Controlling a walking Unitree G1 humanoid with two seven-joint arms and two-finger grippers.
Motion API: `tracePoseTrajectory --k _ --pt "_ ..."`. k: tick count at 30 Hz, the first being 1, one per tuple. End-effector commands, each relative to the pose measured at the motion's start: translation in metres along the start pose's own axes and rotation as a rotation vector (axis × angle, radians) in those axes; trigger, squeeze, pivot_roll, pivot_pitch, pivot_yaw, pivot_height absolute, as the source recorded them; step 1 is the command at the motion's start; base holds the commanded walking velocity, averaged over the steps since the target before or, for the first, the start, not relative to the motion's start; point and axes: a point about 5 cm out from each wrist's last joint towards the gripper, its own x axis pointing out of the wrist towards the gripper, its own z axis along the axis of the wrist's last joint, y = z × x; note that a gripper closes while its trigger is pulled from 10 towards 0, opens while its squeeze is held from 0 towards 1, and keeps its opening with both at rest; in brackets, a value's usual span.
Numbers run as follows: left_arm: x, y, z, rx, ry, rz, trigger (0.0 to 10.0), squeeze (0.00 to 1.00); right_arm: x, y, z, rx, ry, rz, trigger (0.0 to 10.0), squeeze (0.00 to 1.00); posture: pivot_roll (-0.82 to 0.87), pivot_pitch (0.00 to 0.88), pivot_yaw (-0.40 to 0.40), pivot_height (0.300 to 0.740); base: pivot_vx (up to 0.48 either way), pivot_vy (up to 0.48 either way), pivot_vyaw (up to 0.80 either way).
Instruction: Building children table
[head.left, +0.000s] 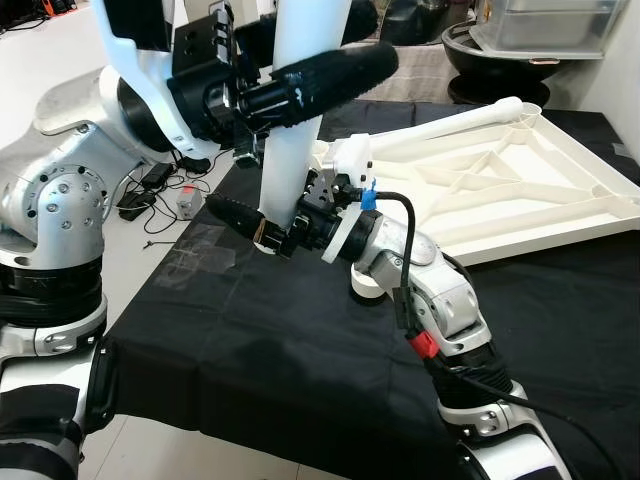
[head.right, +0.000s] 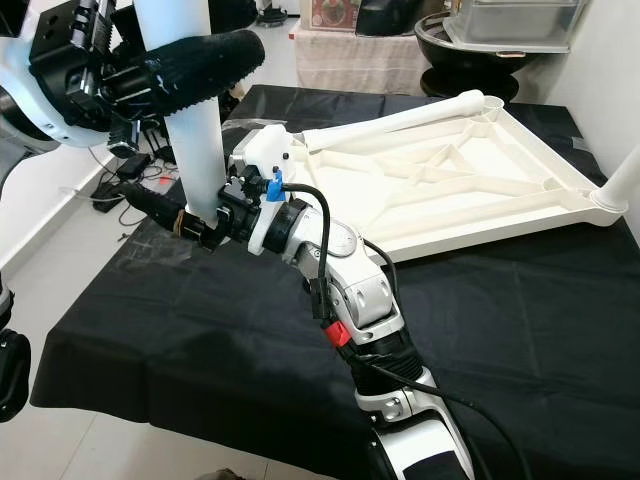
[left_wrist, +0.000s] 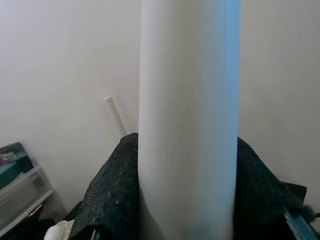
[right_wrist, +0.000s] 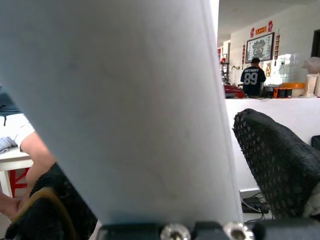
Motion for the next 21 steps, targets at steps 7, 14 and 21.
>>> tracePoseTrajectory --k 7,14,21 --pt "0.008 -0.007 0.001 -0.028 -0.041 -0.078 0.0 0.00 0.021 0.009 0.013 0.009 -0.098 0.008 10.0 0.00 0.03 0.040 0.055 0.740 0.000 0.000 0.00" --pt "0.007 -0.007 0.002 -0.027 -0.048 -0.073 0.0 0.00 0.027 0.012 0.010 -0.024 -0.072 0.009 6.5 0.00 0.03 0.041 0.059 0.740 0.000 0.000 0.00" --pt "0.006 -0.007 0.003 -0.026 -0.056 -0.066 0.0 0.00 0.030 0.013 0.005 -0.054 -0.043 -0.001 0.0 0.00 0.02 0.044 0.060 0.740 0.000 0.000 0.00"
